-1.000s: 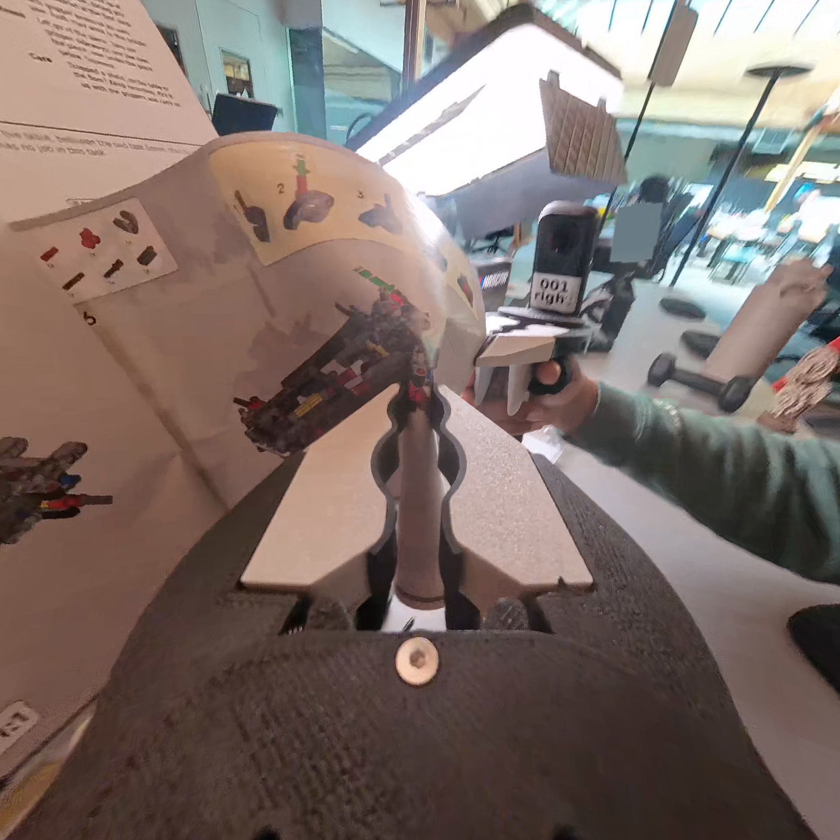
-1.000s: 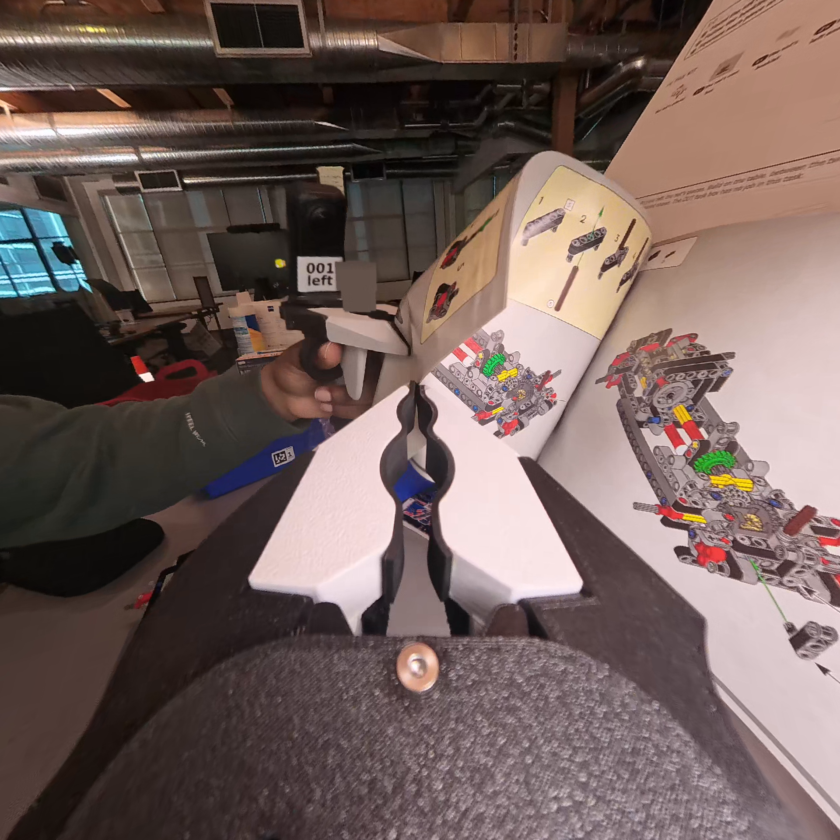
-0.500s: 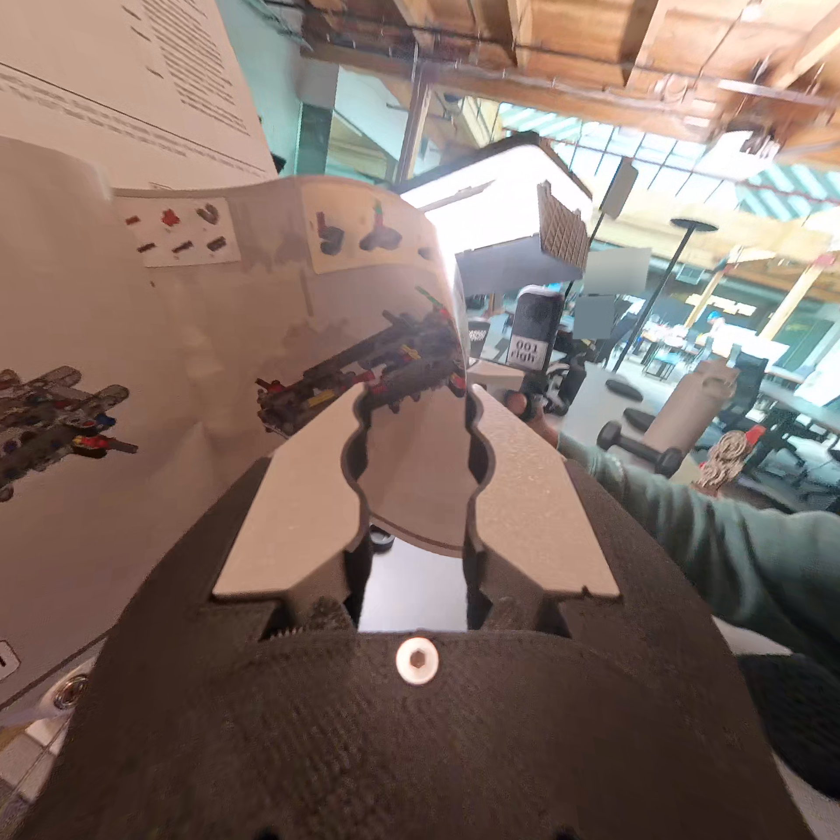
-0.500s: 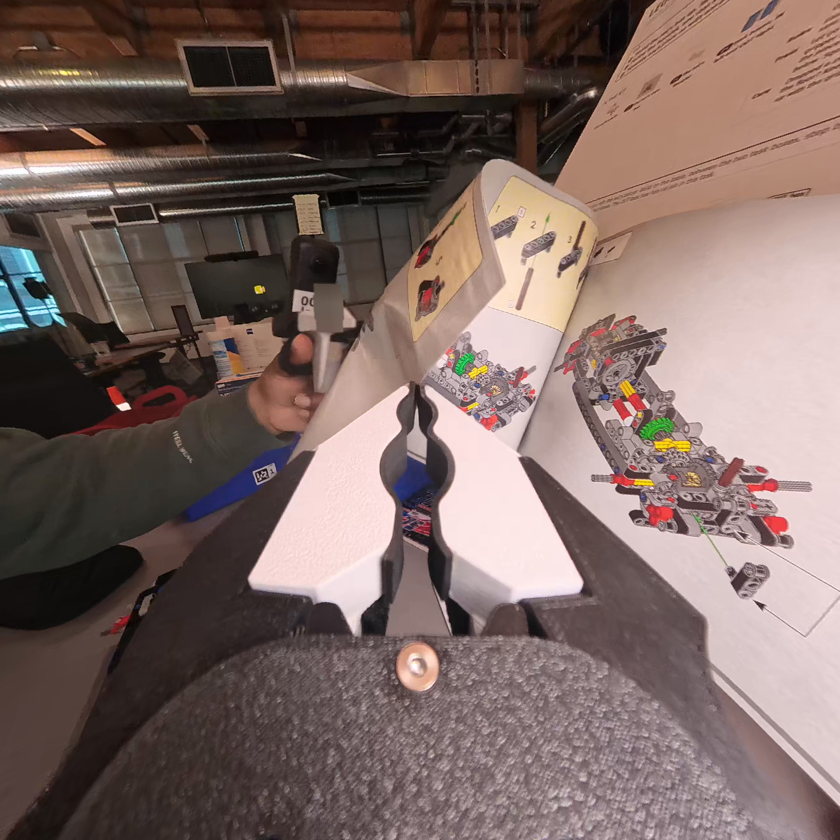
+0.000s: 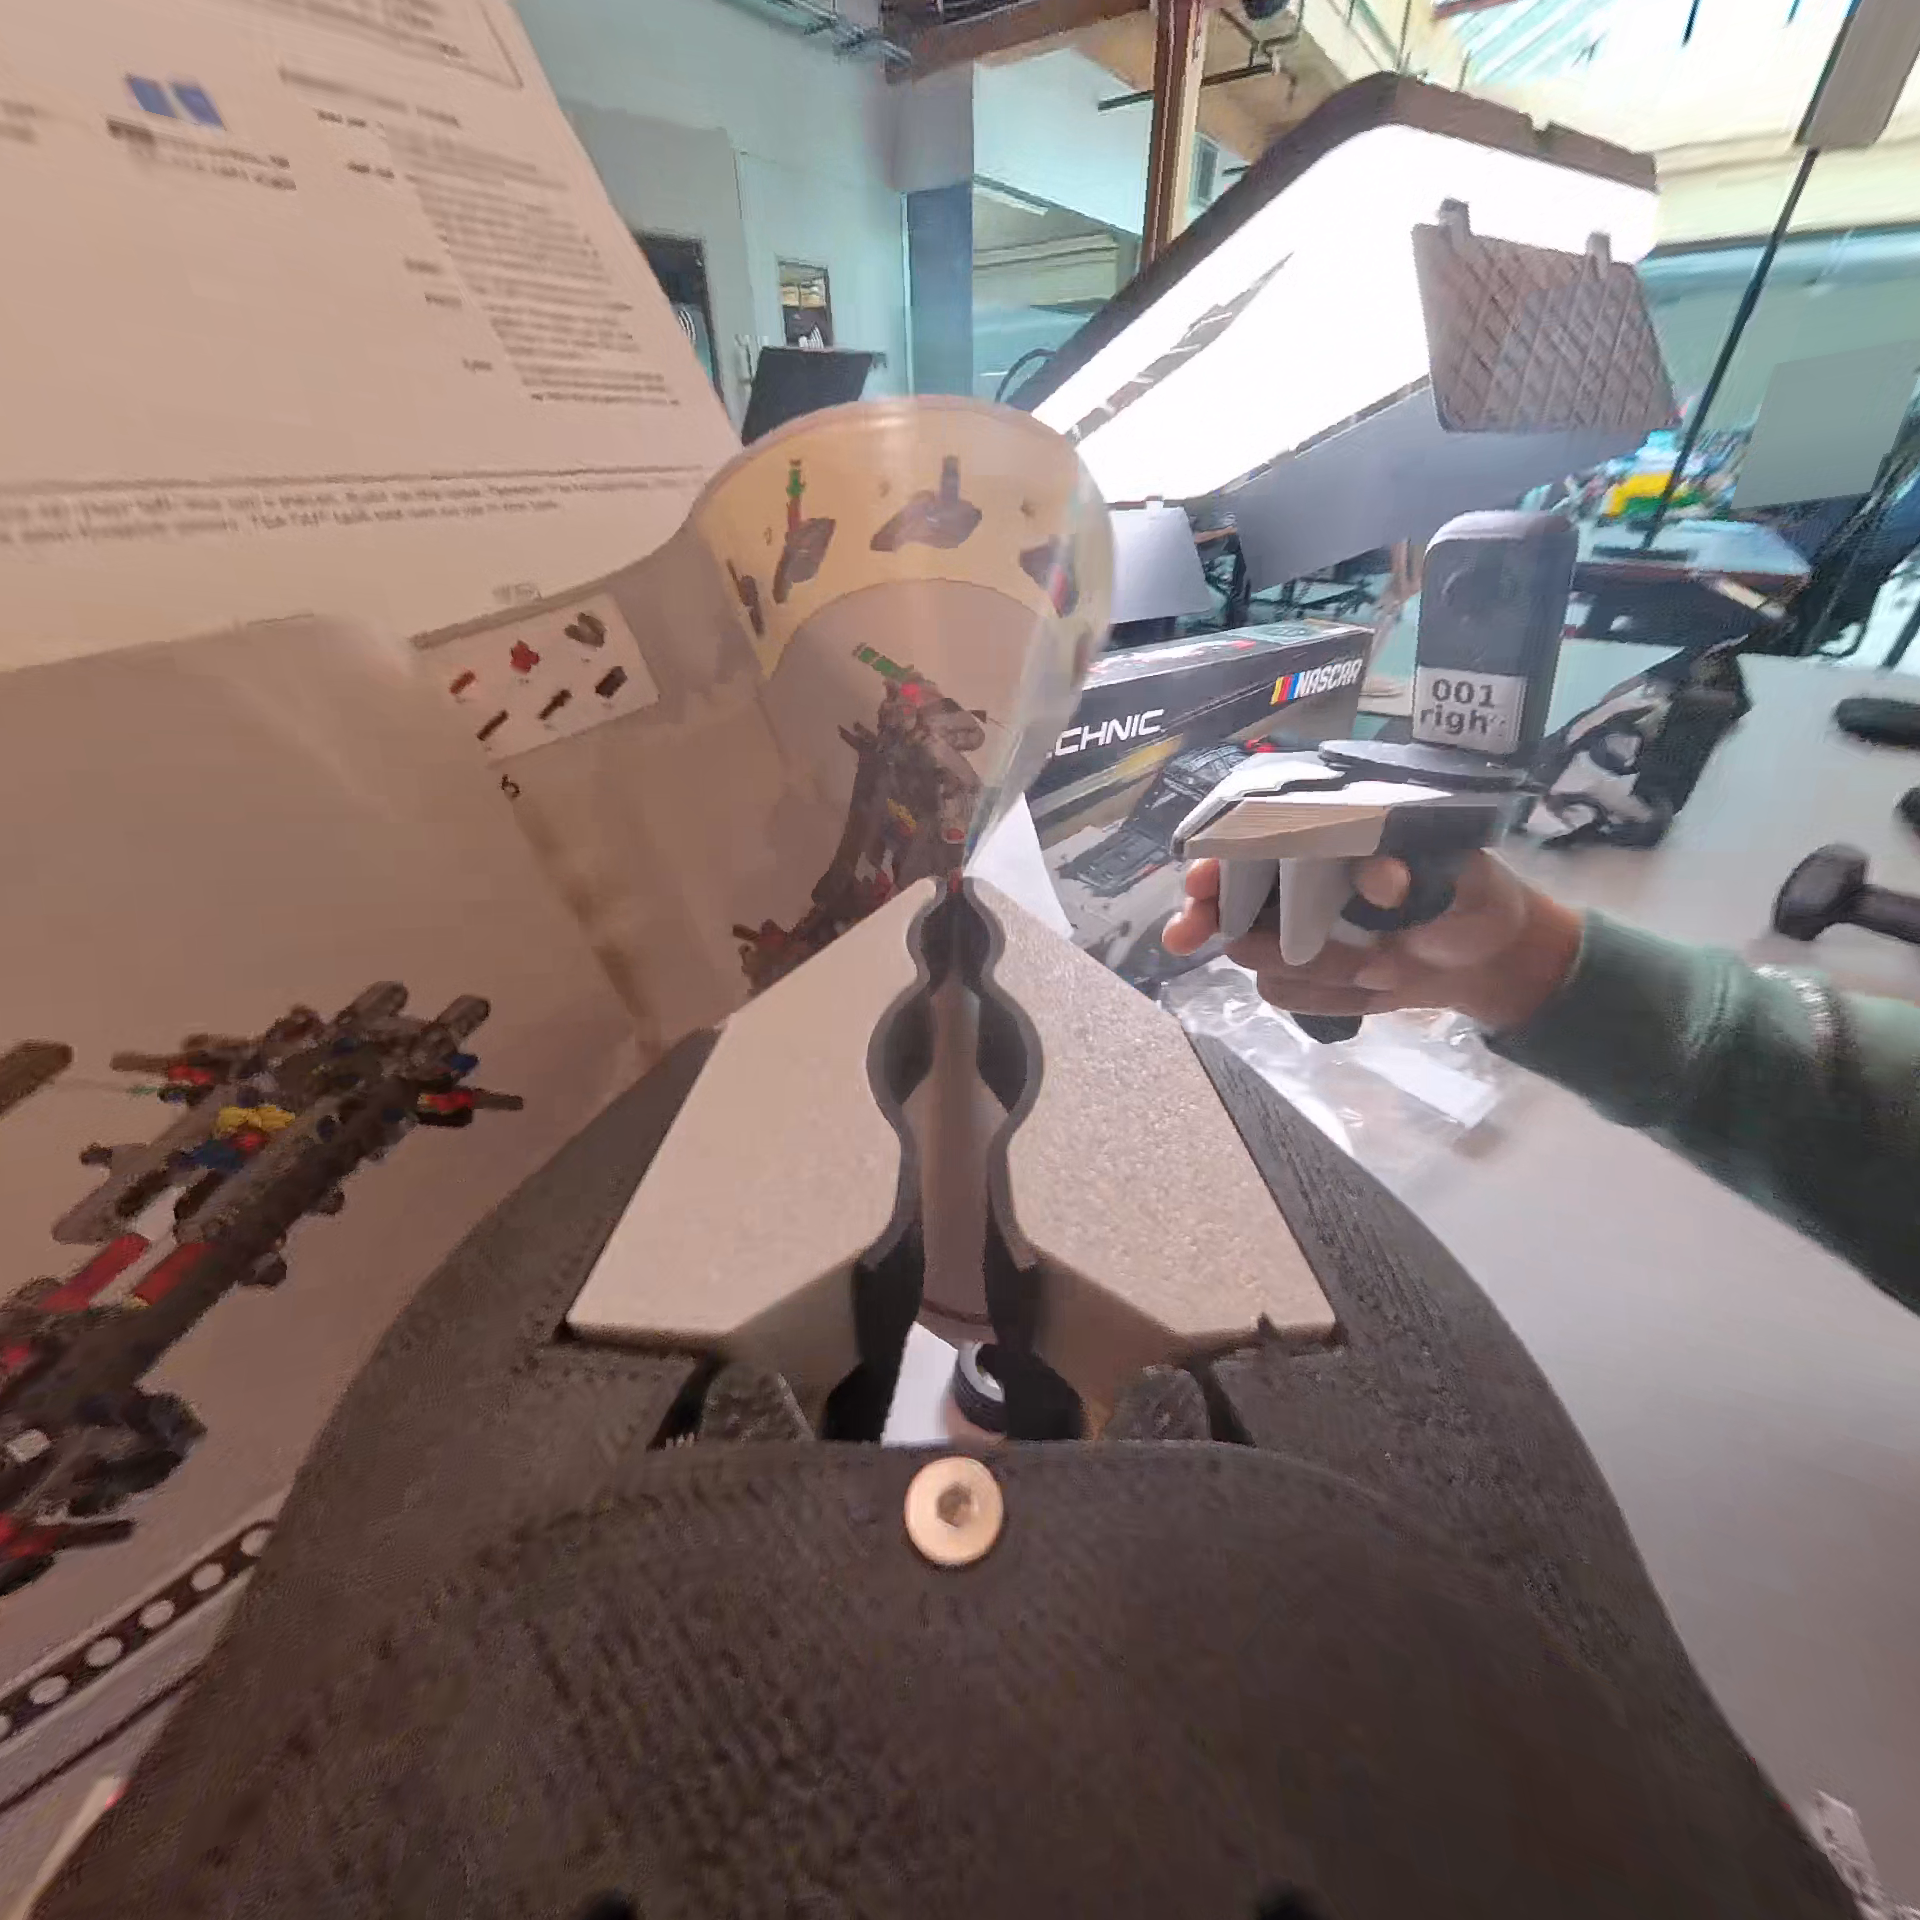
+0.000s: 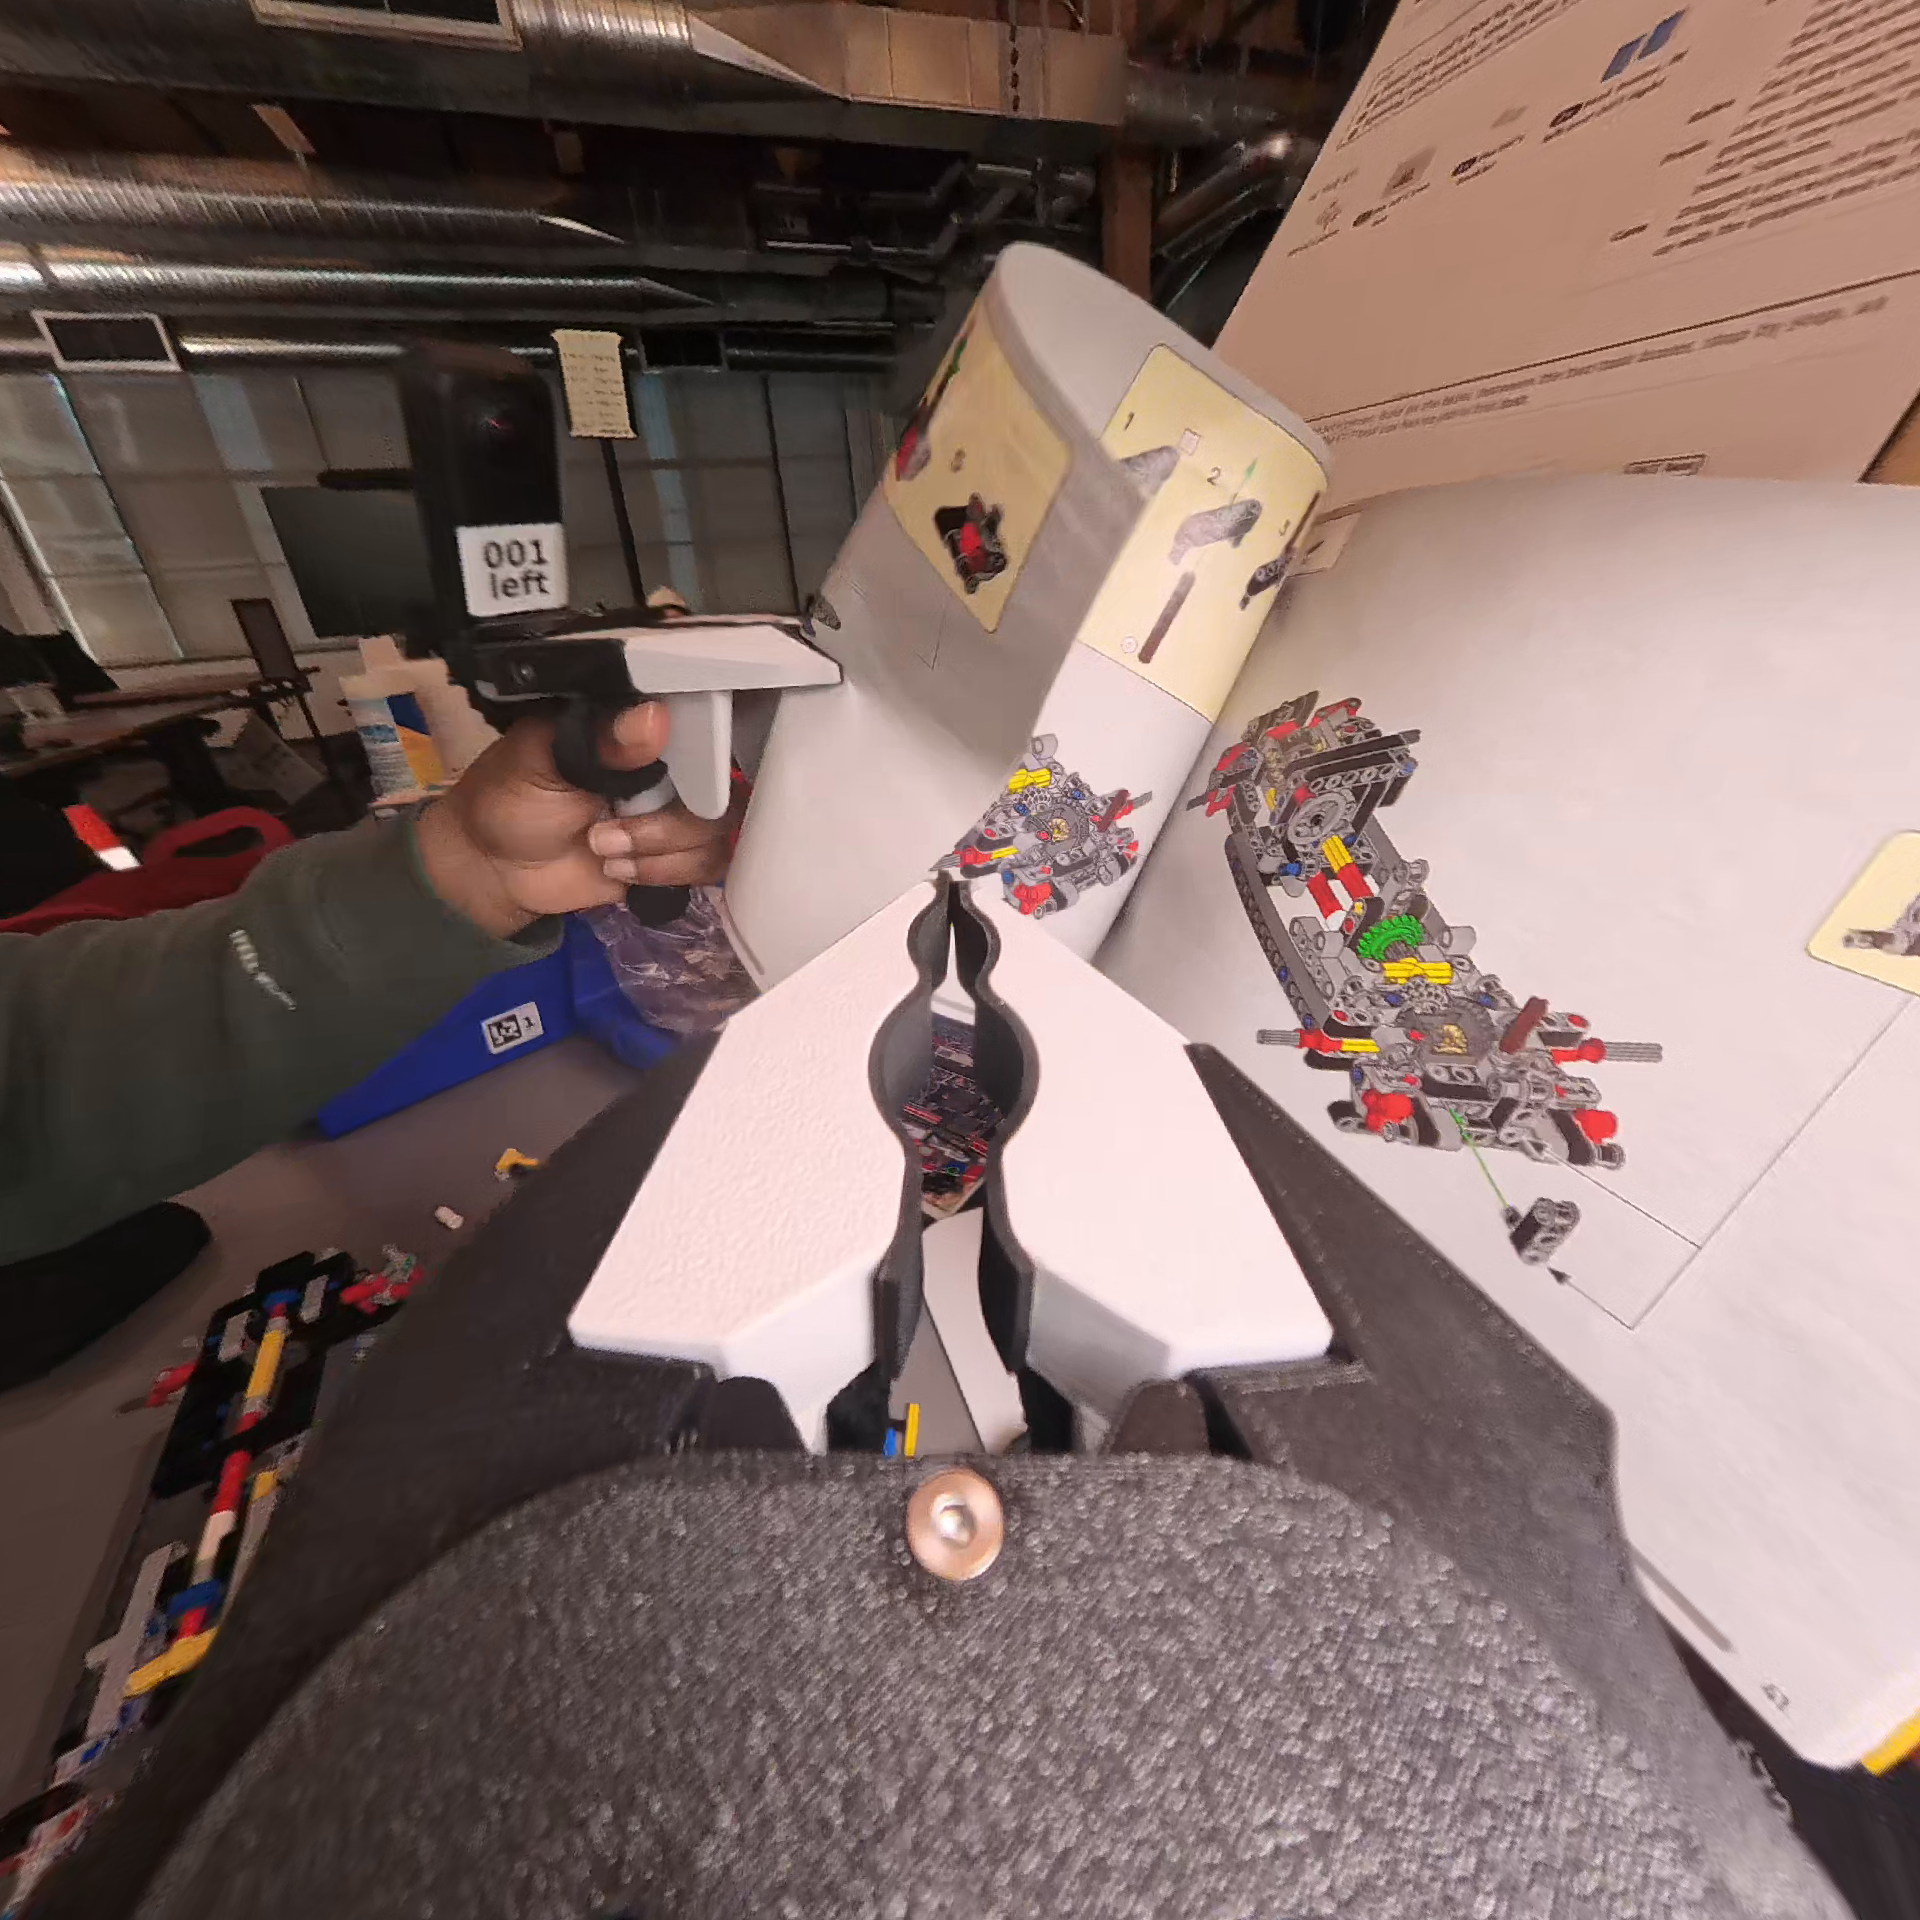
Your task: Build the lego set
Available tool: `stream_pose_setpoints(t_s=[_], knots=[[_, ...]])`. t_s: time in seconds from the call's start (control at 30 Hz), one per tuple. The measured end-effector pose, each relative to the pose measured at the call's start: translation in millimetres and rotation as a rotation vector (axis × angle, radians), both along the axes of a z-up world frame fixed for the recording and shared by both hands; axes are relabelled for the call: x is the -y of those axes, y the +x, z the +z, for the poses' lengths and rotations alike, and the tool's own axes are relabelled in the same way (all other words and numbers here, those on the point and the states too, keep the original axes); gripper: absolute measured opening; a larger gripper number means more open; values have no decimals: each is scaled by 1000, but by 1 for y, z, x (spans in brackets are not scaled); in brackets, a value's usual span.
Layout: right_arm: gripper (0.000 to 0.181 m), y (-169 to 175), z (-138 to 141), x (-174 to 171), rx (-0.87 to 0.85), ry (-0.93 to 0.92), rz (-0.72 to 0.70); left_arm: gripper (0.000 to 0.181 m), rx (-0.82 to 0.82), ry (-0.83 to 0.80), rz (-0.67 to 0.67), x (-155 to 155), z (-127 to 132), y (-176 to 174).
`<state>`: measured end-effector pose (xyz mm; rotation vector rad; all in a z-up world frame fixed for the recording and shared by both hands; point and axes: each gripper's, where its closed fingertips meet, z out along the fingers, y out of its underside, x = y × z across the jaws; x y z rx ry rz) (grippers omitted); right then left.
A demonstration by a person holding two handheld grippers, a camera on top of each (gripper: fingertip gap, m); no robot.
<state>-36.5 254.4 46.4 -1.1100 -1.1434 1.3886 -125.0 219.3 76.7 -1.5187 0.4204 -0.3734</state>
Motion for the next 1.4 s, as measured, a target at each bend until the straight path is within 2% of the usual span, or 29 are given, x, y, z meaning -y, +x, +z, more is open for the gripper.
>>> stream_pose_setpoints(t_s=[0.03, 0.17, 0.27, 0.4, 0.43, 0.53, 0.57, 0.67, 0.77, 0.87, 0.97, 1.13, 1.27, 1.33, 1.4], knots=[[0, 3, -1, -1, -7, -13, 6, 0, 31, -21, -11, 0, -3, -4], [0, 5, 1, -4, -38, -11, -34, 0, 95, -41, -47, 1, -9, -8], [30, 0, 16, -8, -91, -51, -37, 0, 119, -45, -65, 1, -11, -7], [33, -7, 43, -4, -191, -84, 19, 0, 150, -56, -92, 1, -14, -6], [33, -10, 48, -4, -199, -83, 18, 0, 153, -59, -95, 1, -15, -6], [3, -18, 52, -1, -182, -35, 15, 0, 157, -67, -101, 3, -17, -8], [0, -19, 52, 3, -173, -8, 14, 0, 147, -73, -94, 3, -19, -9], [0, -20, 52, 13, -171, 34, 17, 12, 44, -74, -7, 1, -23, -16], [0, -21, 48, 18, -146, 147, -61, 25, -105, 31, 125, 6, -5, -19], [0, -23, 44, 32, -128, 174, -31, 38, -234, 113, 125, 15, 14, 2], [0, -24, 43, 39, -121, 168, 5, 59, -282, 49, 61, 11, 11, 22], [0, -32, 36, 40, -91, 168, 5, 55, -165, -72, -121, 11, 7, 46], [0, -33, 34, 36, -98, 167, -14, 56, 79, -129, -267, 21, 18, 49], [0, -34, 33, 35, -92, 196, -38, 56, 132, -139, -271, 20, 19, 43], [0, -35, 34, 39, -93, 230, -44, 50, 101, -141, -212, 15, 15, 34]])
